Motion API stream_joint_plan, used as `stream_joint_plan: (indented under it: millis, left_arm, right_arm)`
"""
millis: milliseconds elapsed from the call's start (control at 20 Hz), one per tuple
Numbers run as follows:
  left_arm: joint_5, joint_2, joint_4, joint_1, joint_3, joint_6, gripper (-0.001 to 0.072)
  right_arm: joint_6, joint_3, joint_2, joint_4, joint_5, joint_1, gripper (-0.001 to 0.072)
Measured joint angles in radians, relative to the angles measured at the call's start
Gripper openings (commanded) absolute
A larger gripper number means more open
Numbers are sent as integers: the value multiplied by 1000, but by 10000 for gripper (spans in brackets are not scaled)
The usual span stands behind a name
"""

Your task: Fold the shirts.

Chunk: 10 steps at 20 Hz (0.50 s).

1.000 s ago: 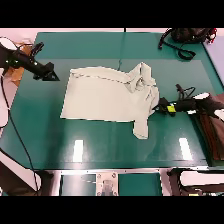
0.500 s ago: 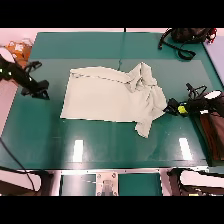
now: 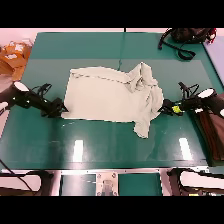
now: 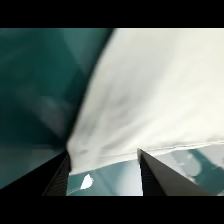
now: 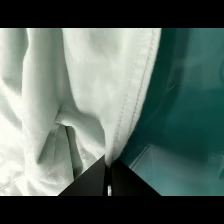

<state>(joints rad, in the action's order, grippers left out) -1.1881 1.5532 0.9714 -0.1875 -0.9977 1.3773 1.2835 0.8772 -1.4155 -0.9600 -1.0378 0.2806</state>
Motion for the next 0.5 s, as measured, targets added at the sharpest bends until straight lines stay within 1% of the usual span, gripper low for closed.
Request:
stream_joint_plan:
  millis: [50, 100, 150, 200, 350, 500]
  left_arm:
    - [20, 2, -34, 0, 24, -31, 237]
    - [31, 3, -61, 0, 39, -60, 238]
    - [36, 3, -81, 0, 48, -82, 122]
    - [40, 5, -91, 1, 55, -101, 21]
    - [33, 5, -109, 1, 60, -140, 21]
    - [14, 3, -81, 2, 34, -156, 21]
  right_arm:
    - [0, 0, 0, 4, 5, -3, 15]
    - [-2, 0, 0, 7, 6, -5, 15]
    - [-2, 0, 0, 10, 8, -6, 15]
    - [-3, 0, 0, 10, 11, -8, 15]
    - [-3, 0, 0, 14, 13, -10, 16]
    - [-2, 0, 0, 15, 0, -10, 14]
